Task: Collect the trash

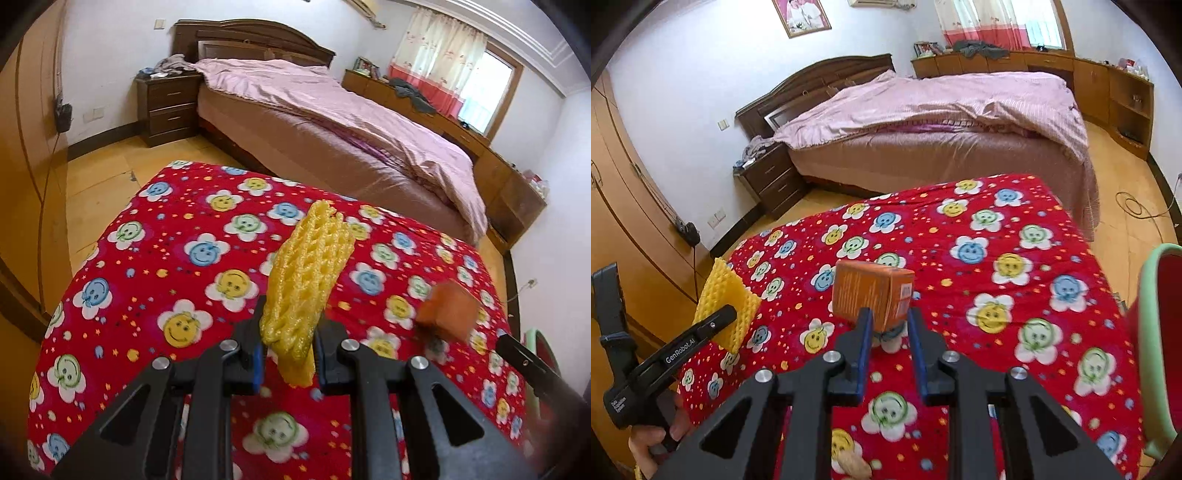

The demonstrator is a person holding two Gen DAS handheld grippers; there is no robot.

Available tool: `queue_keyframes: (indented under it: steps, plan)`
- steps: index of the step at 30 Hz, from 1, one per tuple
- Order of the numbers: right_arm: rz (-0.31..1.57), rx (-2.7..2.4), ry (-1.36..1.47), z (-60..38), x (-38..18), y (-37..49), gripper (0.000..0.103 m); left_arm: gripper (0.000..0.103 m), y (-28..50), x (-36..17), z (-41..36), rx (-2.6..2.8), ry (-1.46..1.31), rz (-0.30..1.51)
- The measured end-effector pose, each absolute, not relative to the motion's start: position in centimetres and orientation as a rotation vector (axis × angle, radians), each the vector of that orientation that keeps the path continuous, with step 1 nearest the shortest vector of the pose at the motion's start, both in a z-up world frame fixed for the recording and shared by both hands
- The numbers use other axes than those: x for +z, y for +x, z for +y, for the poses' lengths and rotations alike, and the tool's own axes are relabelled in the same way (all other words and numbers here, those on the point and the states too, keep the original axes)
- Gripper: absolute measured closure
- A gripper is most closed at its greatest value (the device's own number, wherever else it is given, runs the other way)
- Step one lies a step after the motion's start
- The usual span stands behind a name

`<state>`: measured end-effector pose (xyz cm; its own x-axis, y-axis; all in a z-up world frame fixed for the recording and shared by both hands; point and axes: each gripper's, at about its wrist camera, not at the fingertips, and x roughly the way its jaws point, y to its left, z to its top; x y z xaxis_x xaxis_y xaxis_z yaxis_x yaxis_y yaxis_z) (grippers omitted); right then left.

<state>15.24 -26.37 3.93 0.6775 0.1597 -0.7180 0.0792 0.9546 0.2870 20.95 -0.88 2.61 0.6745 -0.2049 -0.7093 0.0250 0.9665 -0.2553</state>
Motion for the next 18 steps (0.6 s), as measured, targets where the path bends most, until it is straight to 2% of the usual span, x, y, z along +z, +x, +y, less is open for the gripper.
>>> queue_keyframes:
  steps: [7, 9, 11, 14, 18]
  plan:
    - [0.812, 0.039, 0.310, -27.2, 4.4, 13.3, 0.080, 0.083, 19.5, 3.1, -1.7, -0.160, -0.232, 0.833]
    - [0.813, 0.042, 0.313, -27.4, 4.4, 13.3, 0.075, 0.083, 19.4, 2.9, -1.8, -0.160, -0.229, 0.841]
    - [0.816, 0.042, 0.315, -27.6, 4.2, 13.5, 0.061, 0.083, 19.4, 2.7, -1.8, -0.156, -0.228, 0.846]
    - [0.834, 0.044, 0.329, -27.8, 3.6, 14.2, 0.049, 0.083, 19.8, 2.4, -1.7, -0.148, -0.229, 0.853]
    - [0.853, 0.041, 0.331, -27.6, 2.9, 15.2, 0.040, 0.083, 20.7, 2.2, -1.7, -0.134, -0.216, 0.858]
